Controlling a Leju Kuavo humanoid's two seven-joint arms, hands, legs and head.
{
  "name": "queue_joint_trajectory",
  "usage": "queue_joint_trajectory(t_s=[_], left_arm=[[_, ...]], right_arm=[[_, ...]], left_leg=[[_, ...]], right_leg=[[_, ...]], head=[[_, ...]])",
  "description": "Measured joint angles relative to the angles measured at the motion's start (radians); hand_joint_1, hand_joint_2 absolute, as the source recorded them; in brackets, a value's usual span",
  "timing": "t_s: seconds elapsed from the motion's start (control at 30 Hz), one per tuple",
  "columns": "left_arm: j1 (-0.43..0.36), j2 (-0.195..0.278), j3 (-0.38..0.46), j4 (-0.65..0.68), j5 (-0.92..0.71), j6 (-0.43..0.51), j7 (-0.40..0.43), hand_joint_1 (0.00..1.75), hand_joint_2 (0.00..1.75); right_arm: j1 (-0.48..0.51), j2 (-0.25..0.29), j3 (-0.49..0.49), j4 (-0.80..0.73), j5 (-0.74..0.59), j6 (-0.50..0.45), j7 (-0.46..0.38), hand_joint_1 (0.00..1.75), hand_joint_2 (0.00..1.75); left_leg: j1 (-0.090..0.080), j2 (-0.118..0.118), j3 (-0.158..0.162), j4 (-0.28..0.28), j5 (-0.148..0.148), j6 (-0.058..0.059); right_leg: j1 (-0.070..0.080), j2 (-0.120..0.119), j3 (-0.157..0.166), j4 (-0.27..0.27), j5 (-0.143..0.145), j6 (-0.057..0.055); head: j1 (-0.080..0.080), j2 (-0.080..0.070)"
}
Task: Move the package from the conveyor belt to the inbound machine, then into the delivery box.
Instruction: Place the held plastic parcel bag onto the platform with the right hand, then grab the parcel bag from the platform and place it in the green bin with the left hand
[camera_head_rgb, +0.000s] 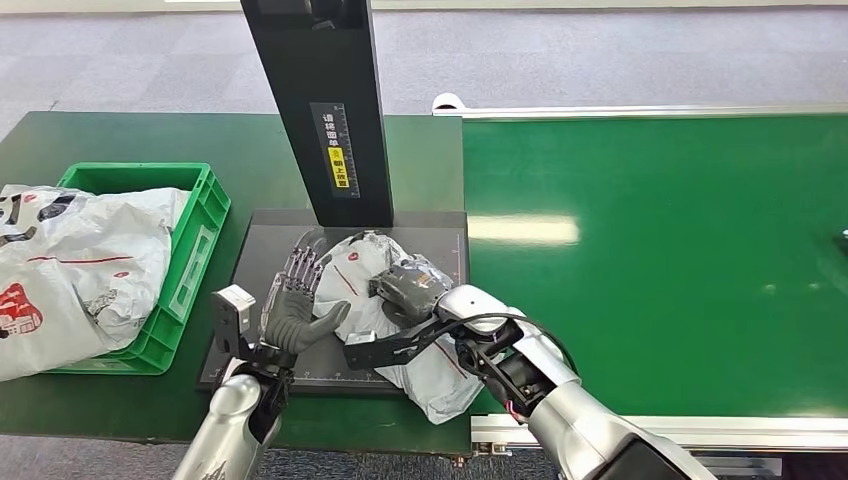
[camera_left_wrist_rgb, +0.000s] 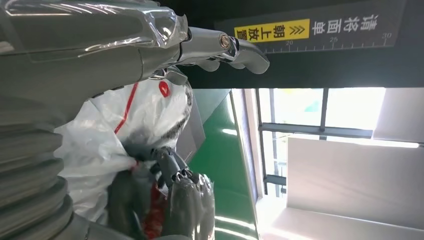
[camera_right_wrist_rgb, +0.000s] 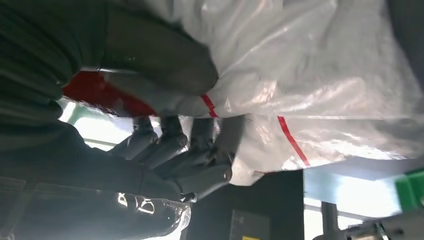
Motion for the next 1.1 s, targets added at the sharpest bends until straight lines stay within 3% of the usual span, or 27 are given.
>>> queue_joint_trajectory(t_s=[0.13,0.23,0.4,0.57,0.83,0.97,1.1], left_arm=[[-0.003,-0.002,-0.005,0.008,0.002,-0.001,0.002,0.00,1.75],[-0.004,-0.005,-0.008,0.012,0.002,-0.006,0.004,0.00,1.75],[-0.015,-0.006,-0.015,0.030,0.000,-0.017,-0.001,0.00,1.75],[-0.021,-0.002,-0.017,0.047,-0.001,-0.014,-0.016,0.00,1.75],[-0.015,0.011,-0.016,0.050,0.007,0.001,-0.025,0.00,1.75],[-0.007,0.016,-0.017,0.045,-0.012,0.007,-0.026,0.00,1.75],[0.009,0.023,-0.042,0.015,-0.084,0.000,-0.030,0.00,1.75]], right_arm=[[-0.007,0.006,0.014,0.035,-0.016,-0.063,0.017,0.00,1.75],[-0.006,0.006,0.001,0.041,-0.104,-0.099,-0.046,0.00,1.75],[0.026,0.001,-0.070,-0.007,-0.313,-0.027,-0.225,0.00,1.75],[0.083,-0.018,-0.131,-0.130,-0.454,0.030,-0.298,0.00,1.75],[0.173,-0.061,-0.208,-0.338,-0.593,0.059,-0.319,0.00,1.75],[0.218,-0.081,-0.253,-0.414,-0.647,0.011,-0.298,0.00,1.75],[0.276,-0.108,-0.359,-0.439,-0.713,-0.061,-0.267,0.00,1.75]], left_leg=[[0.000,0.000,0.000,0.000,0.000,0.000],[0.000,0.000,0.000,0.000,0.000,0.000],[0.000,0.000,0.000,0.000,0.000,0.000],[0.000,0.000,0.000,0.000,0.000,0.000],[0.000,0.000,0.000,0.000,0.000,0.000],[0.000,0.000,0.000,0.000,0.000,0.000],[0.000,-0.001,0.000,0.000,0.000,0.000]], right_leg=[[0.000,0.000,0.000,0.000,0.000,0.000],[0.000,0.000,0.000,0.000,0.000,0.000],[0.000,0.000,0.000,0.000,0.000,0.000],[0.000,0.000,0.000,0.000,0.000,0.000],[0.000,0.000,0.000,0.000,0.000,0.000],[0.000,0.000,0.000,0.000,0.000,0.000],[0.000,0.000,0.000,-0.001,0.000,0.000]], head=[[0.000,0.000],[0.000,0.000],[0.000,0.000],[0.000,0.000],[0.000,0.000],[0.000,0.000],[0.000,0.000]])
